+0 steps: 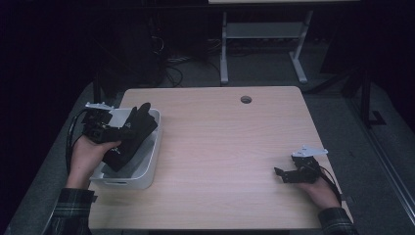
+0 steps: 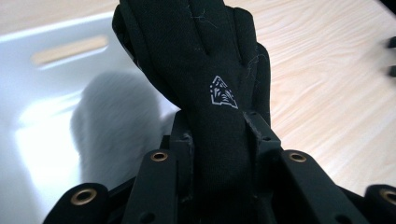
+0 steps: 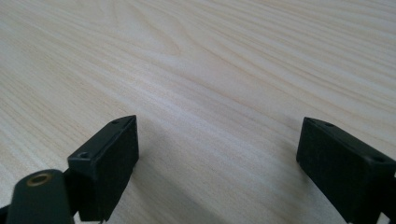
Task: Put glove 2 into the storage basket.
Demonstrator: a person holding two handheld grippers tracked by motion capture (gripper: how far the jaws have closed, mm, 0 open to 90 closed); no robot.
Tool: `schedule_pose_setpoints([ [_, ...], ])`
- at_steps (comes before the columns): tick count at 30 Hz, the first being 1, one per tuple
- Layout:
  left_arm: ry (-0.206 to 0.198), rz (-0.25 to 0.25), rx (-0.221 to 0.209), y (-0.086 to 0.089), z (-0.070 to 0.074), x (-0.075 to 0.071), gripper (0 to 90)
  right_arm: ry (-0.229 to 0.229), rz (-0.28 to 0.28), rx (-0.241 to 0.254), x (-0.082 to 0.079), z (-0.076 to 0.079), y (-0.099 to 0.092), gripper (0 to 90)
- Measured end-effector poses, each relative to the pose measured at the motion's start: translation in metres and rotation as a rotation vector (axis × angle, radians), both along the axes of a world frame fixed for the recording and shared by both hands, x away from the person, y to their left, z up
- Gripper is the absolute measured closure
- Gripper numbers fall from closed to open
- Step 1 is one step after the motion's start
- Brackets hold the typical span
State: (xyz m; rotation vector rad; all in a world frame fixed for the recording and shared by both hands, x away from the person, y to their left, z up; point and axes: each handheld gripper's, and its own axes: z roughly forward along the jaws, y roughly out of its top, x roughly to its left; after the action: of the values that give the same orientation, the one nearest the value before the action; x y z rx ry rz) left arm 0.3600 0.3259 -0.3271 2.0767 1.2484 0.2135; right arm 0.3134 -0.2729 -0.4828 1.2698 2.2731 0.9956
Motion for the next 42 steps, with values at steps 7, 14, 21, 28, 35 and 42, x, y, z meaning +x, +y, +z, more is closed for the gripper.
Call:
schedule_pose_setpoints([
  [7,0.046,0.037,0.008,0.007,-0.024,0.004,68.1,0.001,-0.001,0.000,0.000,0.000,0.000,12.7],
  [14,0.075,0.063,0.045,0.010,-0.042,0.011,67.7,0.000,0.000,0.000,0.000,0.000,0.000,12.7],
  [21,0.094,0.081,0.067,0.014,-0.054,0.013,57.5,0.000,-0.001,0.000,0.000,0.000,0.000,12.7],
  [28,0.036,0.116,0.092,0.014,-0.047,0.011,31.3,0.000,0.000,-0.001,0.000,0.000,0.000,12.7],
  [35,-0.021,0.104,0.073,0.009,-0.028,0.006,28.2,0.000,-0.001,0.000,0.000,0.000,0.000,12.7],
  [42,-0.073,0.043,0.032,-0.014,-0.010,0.004,27.2,0.000,0.000,0.000,0.000,0.000,0.000,12.7],
])
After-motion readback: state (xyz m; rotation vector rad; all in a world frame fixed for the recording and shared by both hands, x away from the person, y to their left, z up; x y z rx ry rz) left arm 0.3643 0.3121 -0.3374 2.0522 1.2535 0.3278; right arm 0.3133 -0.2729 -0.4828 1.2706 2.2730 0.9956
